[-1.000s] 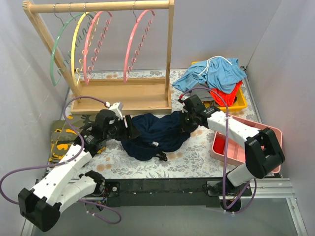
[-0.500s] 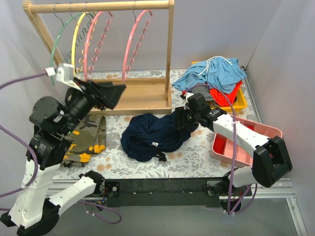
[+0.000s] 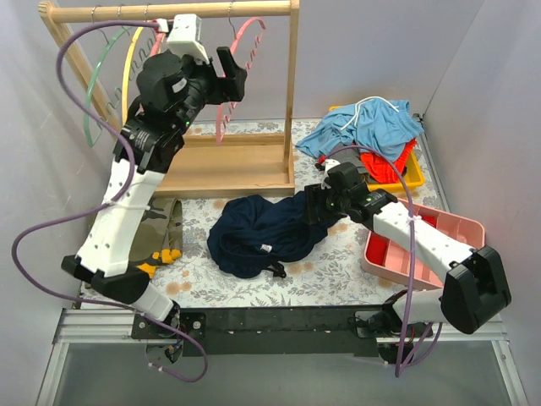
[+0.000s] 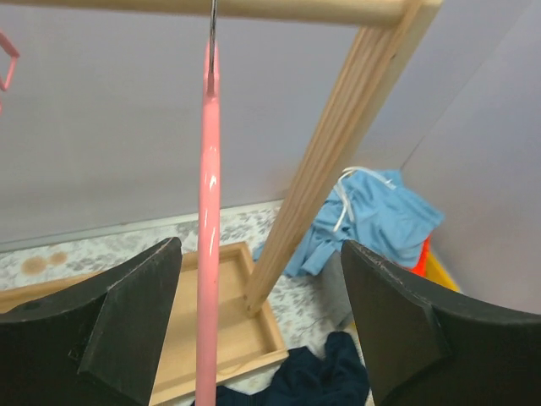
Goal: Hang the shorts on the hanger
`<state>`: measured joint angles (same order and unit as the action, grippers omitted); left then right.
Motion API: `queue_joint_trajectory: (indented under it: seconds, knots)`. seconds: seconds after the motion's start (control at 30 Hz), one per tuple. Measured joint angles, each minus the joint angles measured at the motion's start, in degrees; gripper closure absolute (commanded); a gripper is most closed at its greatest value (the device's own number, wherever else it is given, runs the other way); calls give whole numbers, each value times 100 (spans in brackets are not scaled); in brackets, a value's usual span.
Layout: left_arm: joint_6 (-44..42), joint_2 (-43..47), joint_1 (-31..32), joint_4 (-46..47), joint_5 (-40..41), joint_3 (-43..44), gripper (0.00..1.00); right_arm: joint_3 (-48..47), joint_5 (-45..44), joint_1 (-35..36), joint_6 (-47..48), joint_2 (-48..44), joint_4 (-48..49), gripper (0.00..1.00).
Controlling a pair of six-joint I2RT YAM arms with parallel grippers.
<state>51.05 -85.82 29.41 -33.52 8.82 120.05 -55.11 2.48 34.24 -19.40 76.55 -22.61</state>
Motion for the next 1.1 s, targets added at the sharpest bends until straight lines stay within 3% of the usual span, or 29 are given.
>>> queue_joint_trajectory:
  seconds: [0.2, 0.87, 1.0, 1.1]
  knots:
    - [-444, -636, 0, -404, 306, 433, 30, 63, 116, 0, 33, -267, 37, 26]
    - [-898, -896, 0, -614, 758, 240, 59, 66, 326, 0, 76, -474, 35, 27]
    - [-861, -903, 0, -671, 767, 79, 75, 66, 337, 0, 79, -474, 35, 27]
    - [-844, -903, 0, -675, 807, 61, 96, 66, 337, 0, 79, -474, 35, 27]
